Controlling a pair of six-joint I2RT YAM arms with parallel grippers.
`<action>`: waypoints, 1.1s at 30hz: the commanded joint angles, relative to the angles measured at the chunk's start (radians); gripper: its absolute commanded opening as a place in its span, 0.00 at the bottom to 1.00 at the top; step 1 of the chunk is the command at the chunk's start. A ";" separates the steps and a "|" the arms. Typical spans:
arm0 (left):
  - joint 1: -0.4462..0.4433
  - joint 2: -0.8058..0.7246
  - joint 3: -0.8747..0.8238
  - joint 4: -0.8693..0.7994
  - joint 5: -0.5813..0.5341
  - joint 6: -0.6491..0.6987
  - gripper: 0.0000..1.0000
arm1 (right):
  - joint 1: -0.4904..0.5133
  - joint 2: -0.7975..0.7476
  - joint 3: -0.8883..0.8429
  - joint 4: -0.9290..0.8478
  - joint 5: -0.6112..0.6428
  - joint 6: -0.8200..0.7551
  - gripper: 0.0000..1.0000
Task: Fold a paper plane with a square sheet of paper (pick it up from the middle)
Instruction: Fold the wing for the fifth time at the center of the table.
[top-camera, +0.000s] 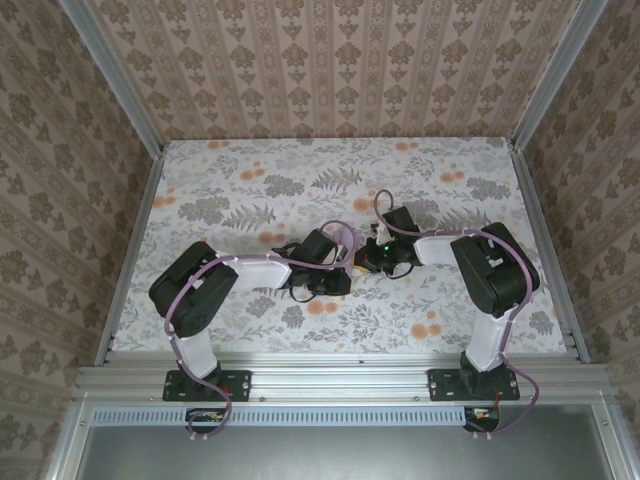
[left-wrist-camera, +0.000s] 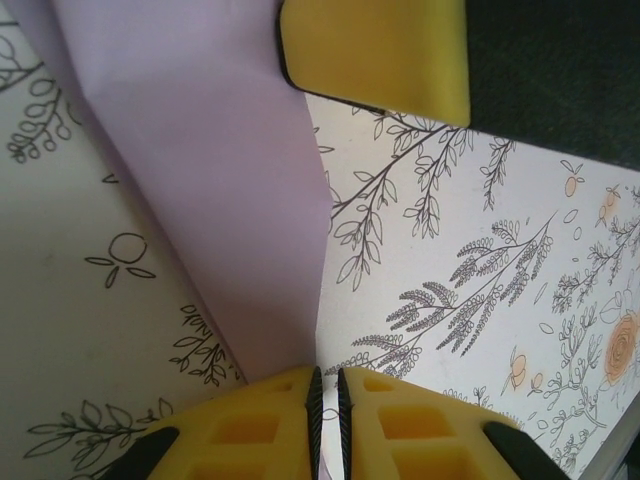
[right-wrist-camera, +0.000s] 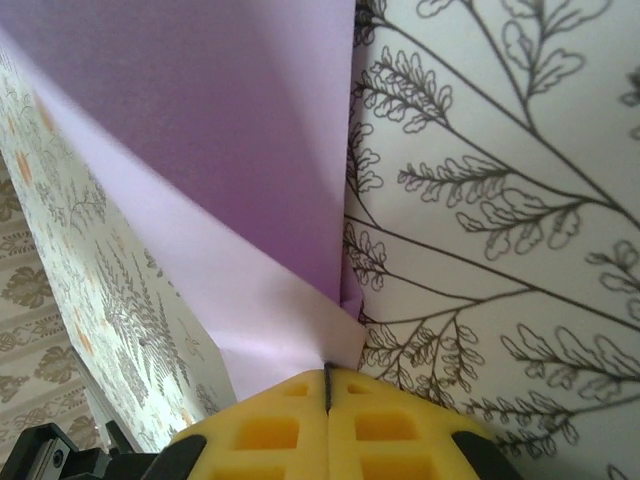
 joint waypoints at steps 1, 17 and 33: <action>0.003 0.032 -0.022 -0.040 -0.021 0.050 0.16 | 0.003 -0.055 -0.005 -0.045 0.030 0.001 0.10; 0.003 0.030 -0.076 -0.011 -0.028 0.131 0.12 | 0.069 -0.073 -0.093 0.189 -0.076 0.216 0.06; 0.004 0.016 -0.089 -0.019 -0.006 0.155 0.11 | 0.057 0.021 -0.035 0.019 0.038 0.082 0.04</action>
